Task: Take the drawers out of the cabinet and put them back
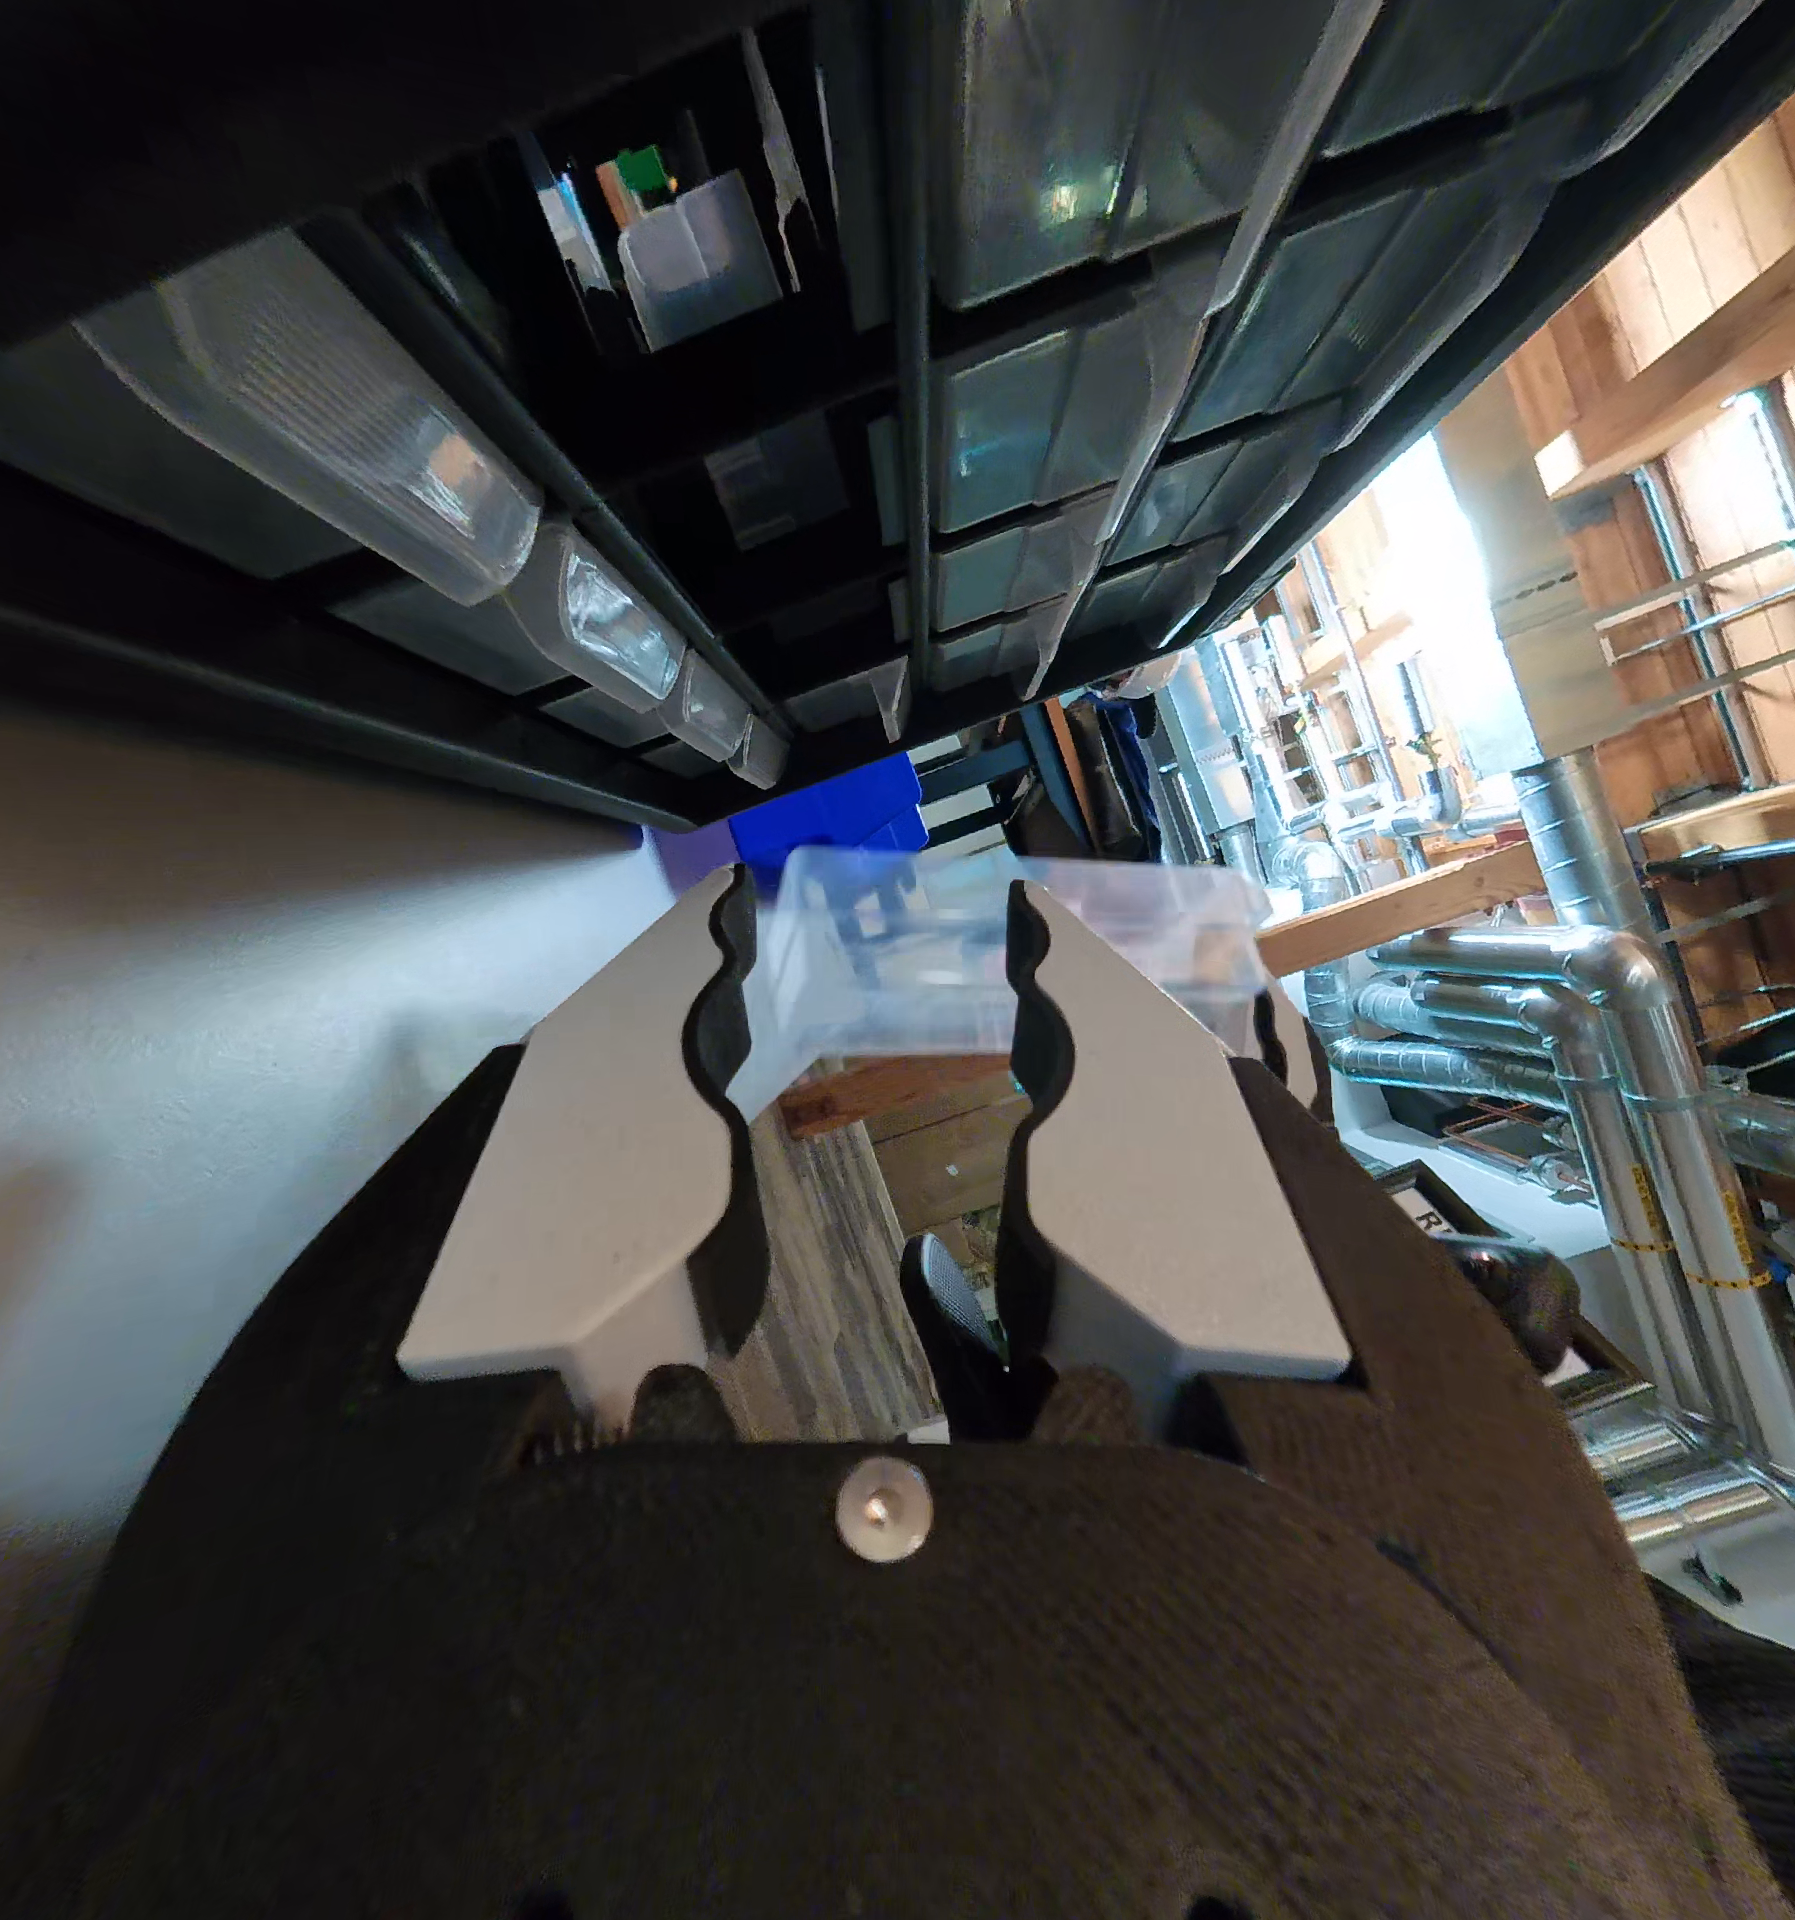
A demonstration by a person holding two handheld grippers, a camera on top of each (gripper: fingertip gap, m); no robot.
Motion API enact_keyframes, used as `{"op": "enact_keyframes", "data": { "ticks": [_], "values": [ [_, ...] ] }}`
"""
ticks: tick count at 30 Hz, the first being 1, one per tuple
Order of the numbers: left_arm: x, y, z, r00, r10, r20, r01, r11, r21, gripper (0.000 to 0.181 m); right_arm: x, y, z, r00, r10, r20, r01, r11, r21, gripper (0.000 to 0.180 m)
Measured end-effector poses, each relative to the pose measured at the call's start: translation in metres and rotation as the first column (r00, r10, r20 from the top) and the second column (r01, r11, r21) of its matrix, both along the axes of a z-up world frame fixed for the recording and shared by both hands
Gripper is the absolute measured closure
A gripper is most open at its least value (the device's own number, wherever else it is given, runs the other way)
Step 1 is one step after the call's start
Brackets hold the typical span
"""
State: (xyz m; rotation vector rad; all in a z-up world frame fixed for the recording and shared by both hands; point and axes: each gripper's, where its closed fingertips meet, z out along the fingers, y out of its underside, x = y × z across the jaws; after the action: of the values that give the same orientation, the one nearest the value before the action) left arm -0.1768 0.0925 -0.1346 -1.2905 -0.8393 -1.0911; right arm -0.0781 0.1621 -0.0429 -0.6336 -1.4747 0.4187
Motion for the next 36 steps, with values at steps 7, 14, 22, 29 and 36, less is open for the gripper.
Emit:
{"op": "enact_keyframes", "data": {
  "ticks": [7, 14, 22, 29, 36],
  "values": [
    [0.016, -0.001, 0.017, 0.993, -0.045, -0.108, 0.045, 0.999, 0.0, 0.135, 0.057, 0.112, 0.073, 0.937, -0.311, -0.158, 0.315, 0.949, 0.005, 0.179],
    [0.03, -0.003, 0.026, 0.971, -0.082, -0.223, 0.083, 0.997, -0.005, 0.135, 0.065, 0.206, 0.078, 0.842, -0.519, -0.147, 0.539, 0.825, 0.172, 0.179],
    [0.028, -0.005, 0.017, 0.976, -0.094, -0.197, 0.09, 0.995, -0.03, 0.135, 0.017, 0.298, -0.006, 0.725, -0.688, 0.019, 0.613, 0.658, 0.437, 0.179],
    [0.023, -0.005, 0.012, 0.98, -0.103, -0.171, 0.098, 0.995, -0.036, 0.135, -0.018, 0.27, -0.048, 0.752, -0.631, 0.189, 0.523, 0.747, 0.411, 0.176],
    [0.027, -0.004, 0.01, 0.979, -0.131, -0.159, 0.126, 0.991, -0.041, 0.135, -0.024, 0.264, -0.092, 0.734, -0.512, 0.447, 0.547, 0.835, 0.059, 0.16]
  ]
}}
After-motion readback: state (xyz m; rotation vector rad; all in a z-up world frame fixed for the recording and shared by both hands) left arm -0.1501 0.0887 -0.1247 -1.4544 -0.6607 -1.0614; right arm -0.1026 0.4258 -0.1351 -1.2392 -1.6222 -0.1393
